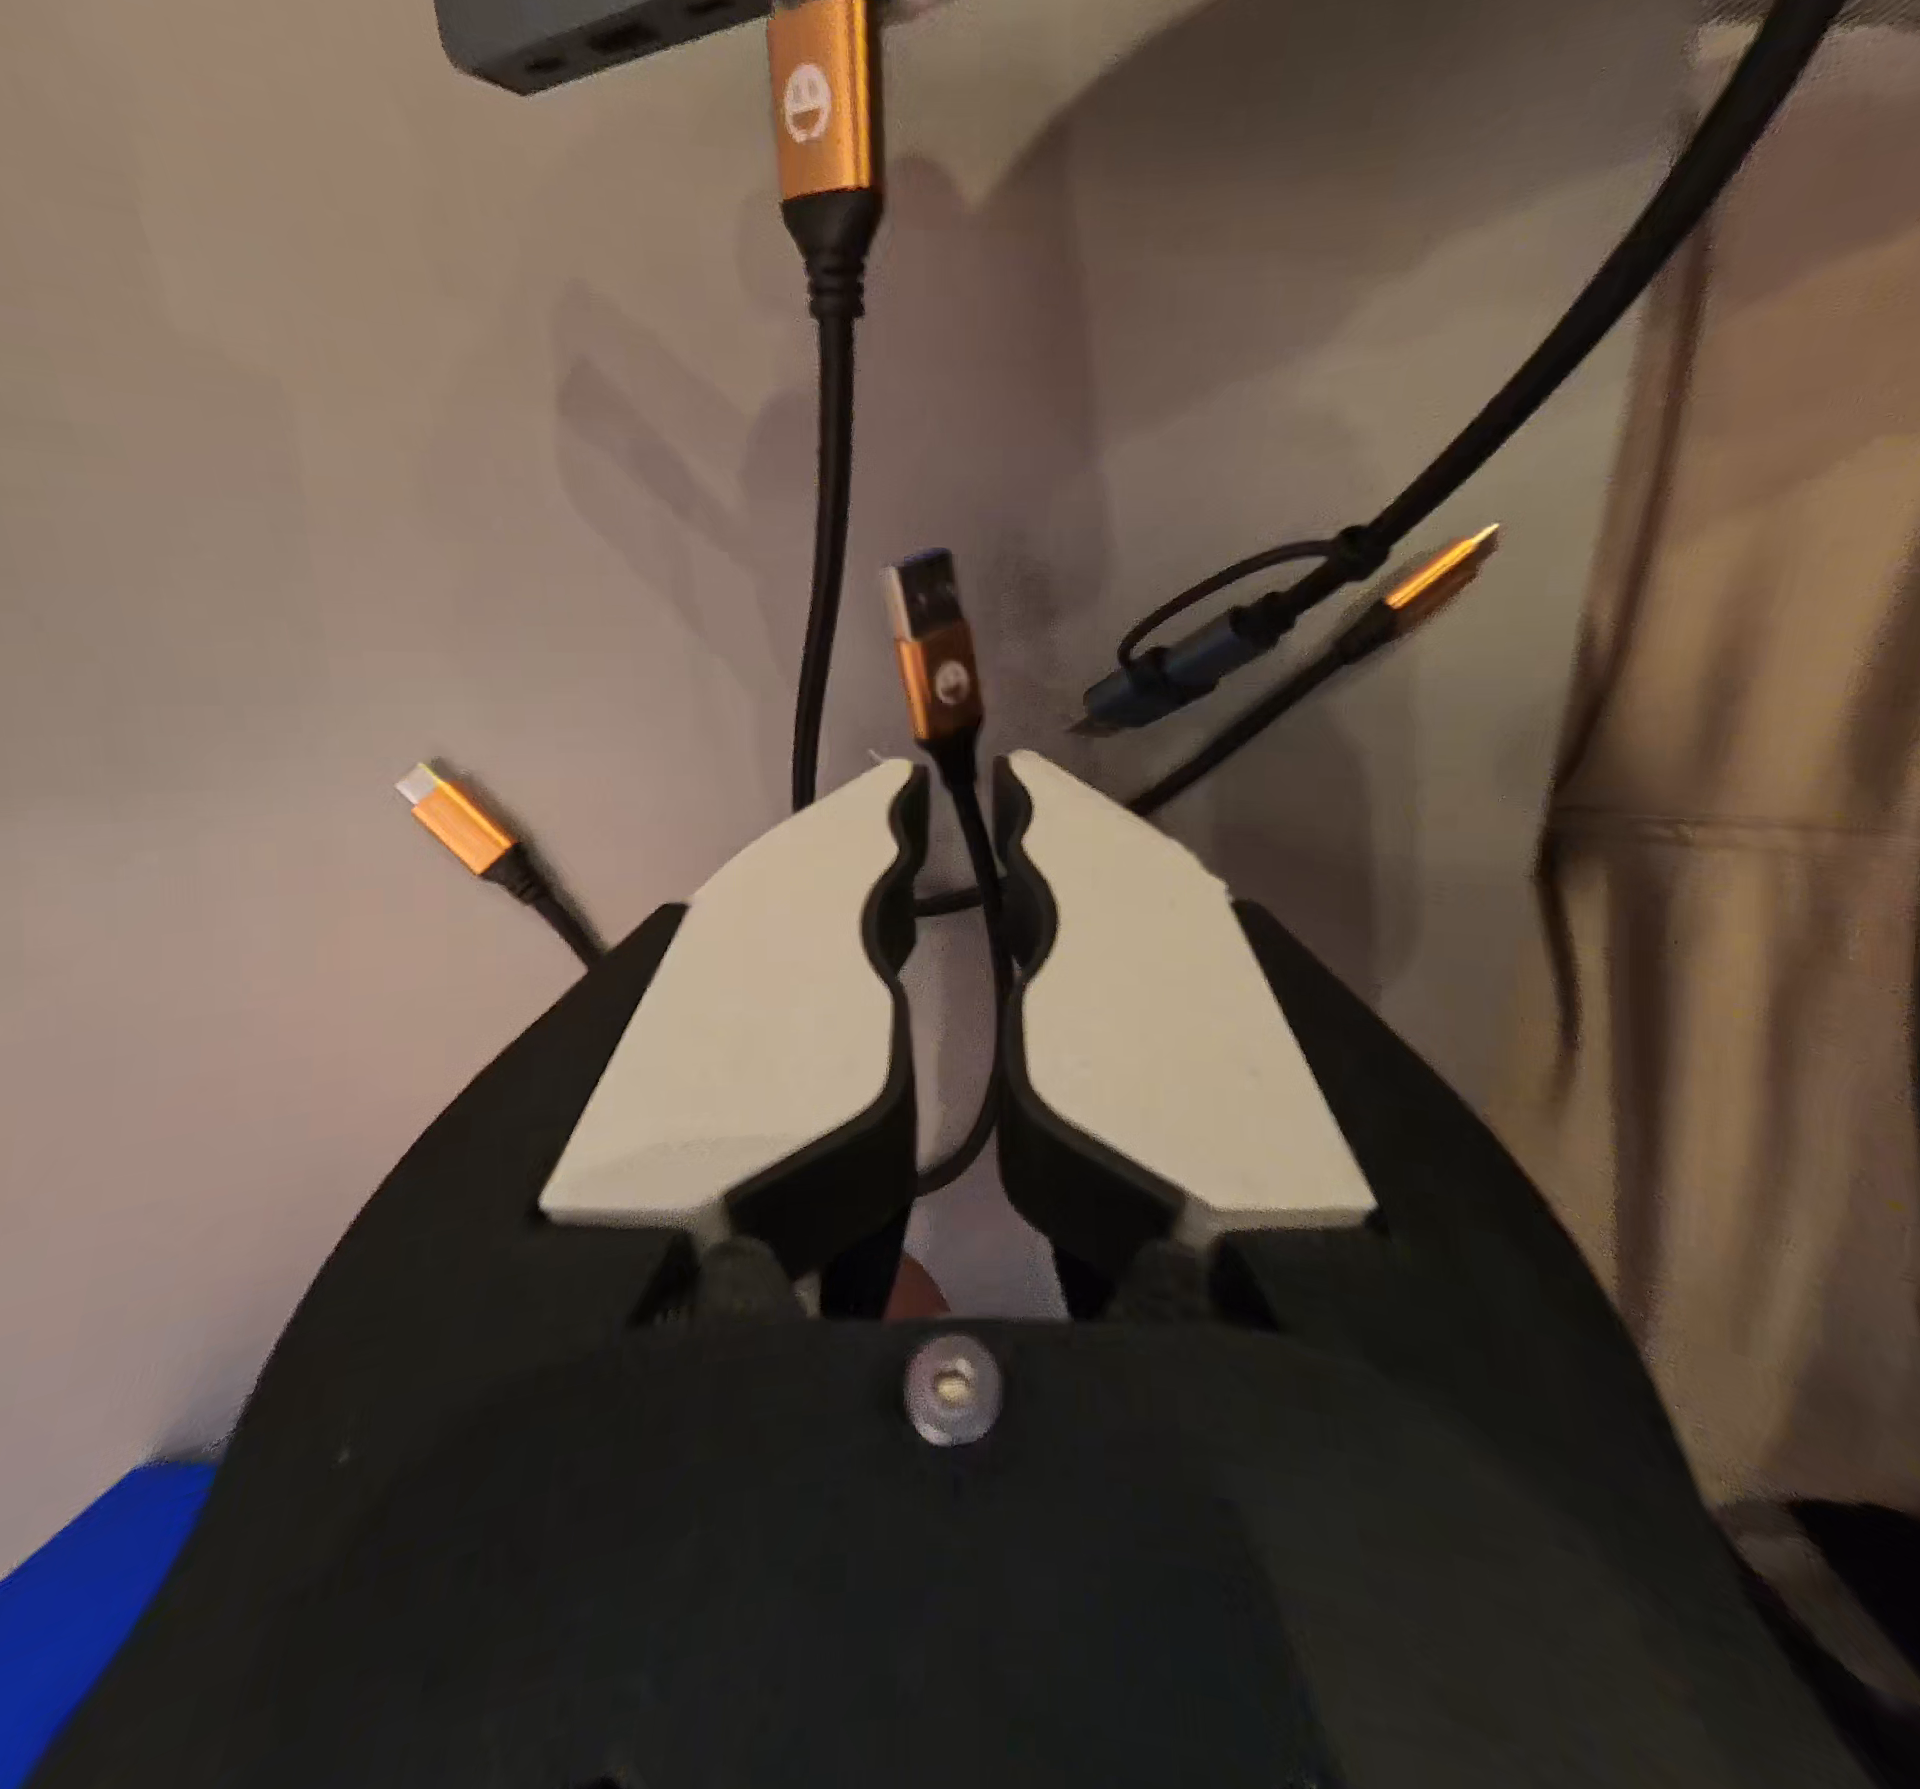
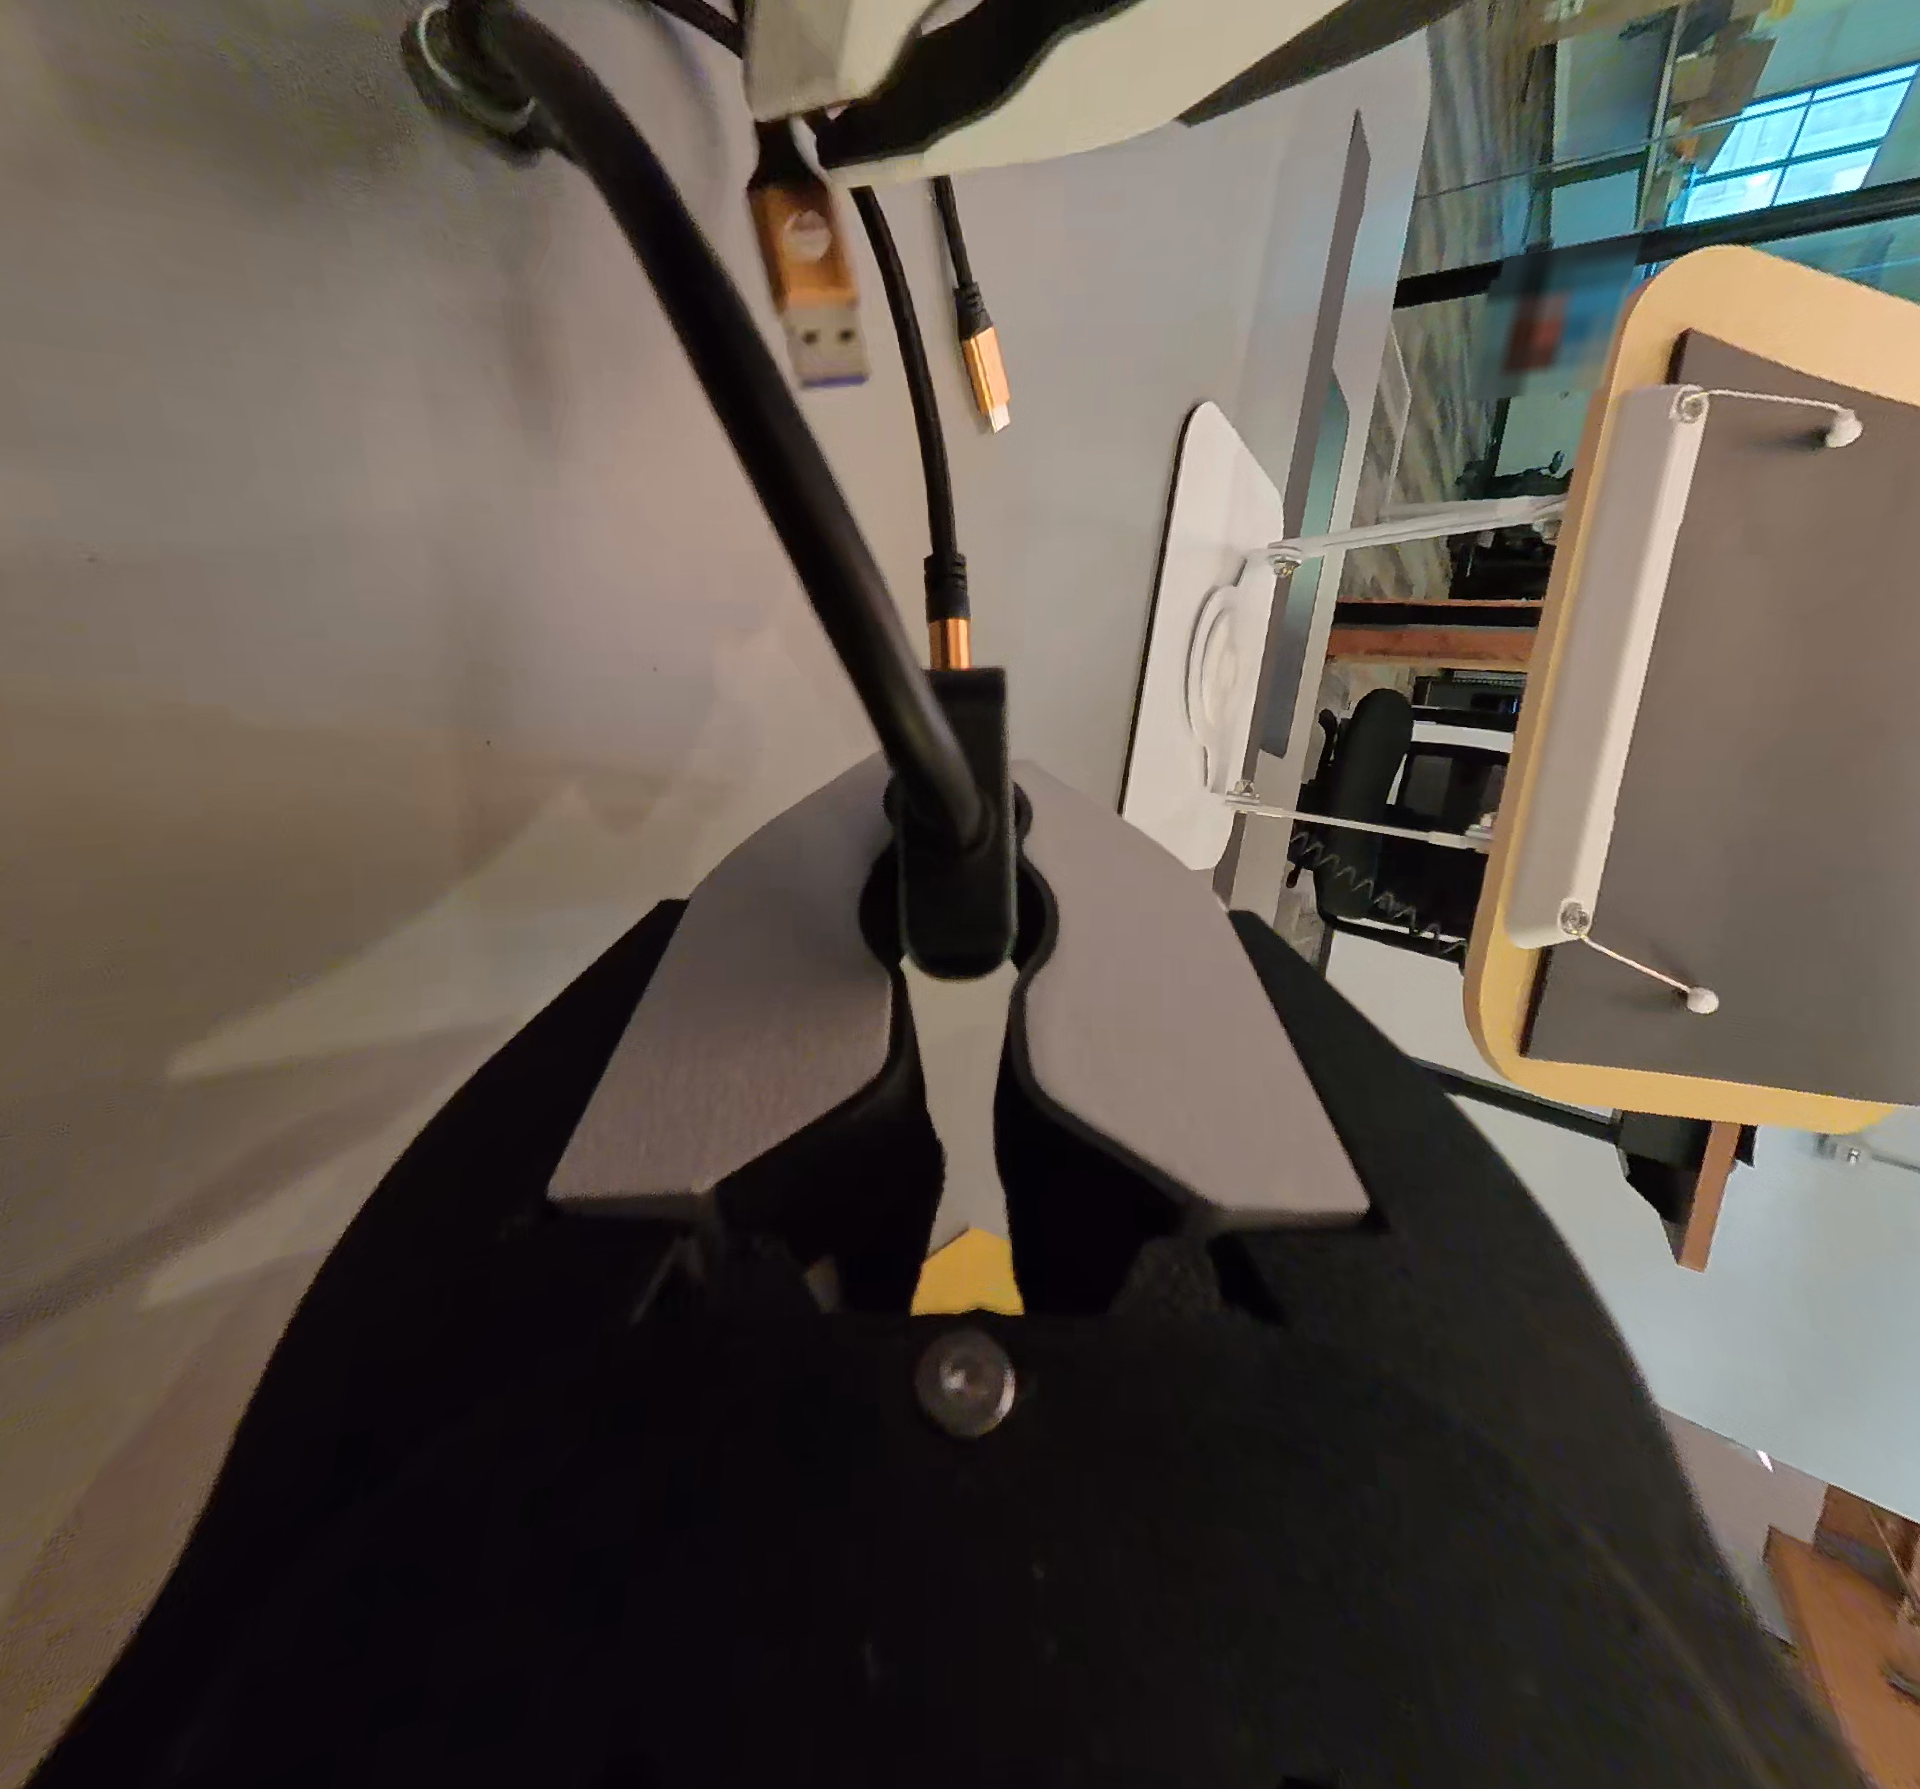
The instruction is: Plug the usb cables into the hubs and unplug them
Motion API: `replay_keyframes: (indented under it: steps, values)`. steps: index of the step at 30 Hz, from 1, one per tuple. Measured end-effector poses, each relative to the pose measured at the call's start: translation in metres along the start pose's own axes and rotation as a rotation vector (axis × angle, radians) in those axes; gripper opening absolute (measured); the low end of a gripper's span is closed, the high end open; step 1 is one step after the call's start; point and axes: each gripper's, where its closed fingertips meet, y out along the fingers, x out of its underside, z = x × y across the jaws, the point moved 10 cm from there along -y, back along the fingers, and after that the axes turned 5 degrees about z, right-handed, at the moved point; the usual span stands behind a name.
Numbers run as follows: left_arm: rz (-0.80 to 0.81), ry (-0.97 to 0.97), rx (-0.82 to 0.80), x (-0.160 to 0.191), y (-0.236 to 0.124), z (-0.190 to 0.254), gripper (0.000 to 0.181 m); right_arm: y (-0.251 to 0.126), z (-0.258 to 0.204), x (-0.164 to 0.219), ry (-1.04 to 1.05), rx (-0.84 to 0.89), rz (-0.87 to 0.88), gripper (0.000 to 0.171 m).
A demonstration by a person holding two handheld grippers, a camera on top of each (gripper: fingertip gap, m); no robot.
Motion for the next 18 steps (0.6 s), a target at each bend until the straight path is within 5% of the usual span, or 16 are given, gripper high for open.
replay_keyframes:
  steps: [5, 18]
  values:
    - [0.038, 0.108, -0.201, 0.002, -0.001, 0.019, 0.032, 0.004, -0.003, 0.001, 0.003, -0.027, -0.019, 0.011]
    - [0.005, 0.471, -0.518, 0.011, 0.042, 0.052, 0.022, 0.001, -0.001, 0.003, 0.017, -0.054, -0.04, 0.011]
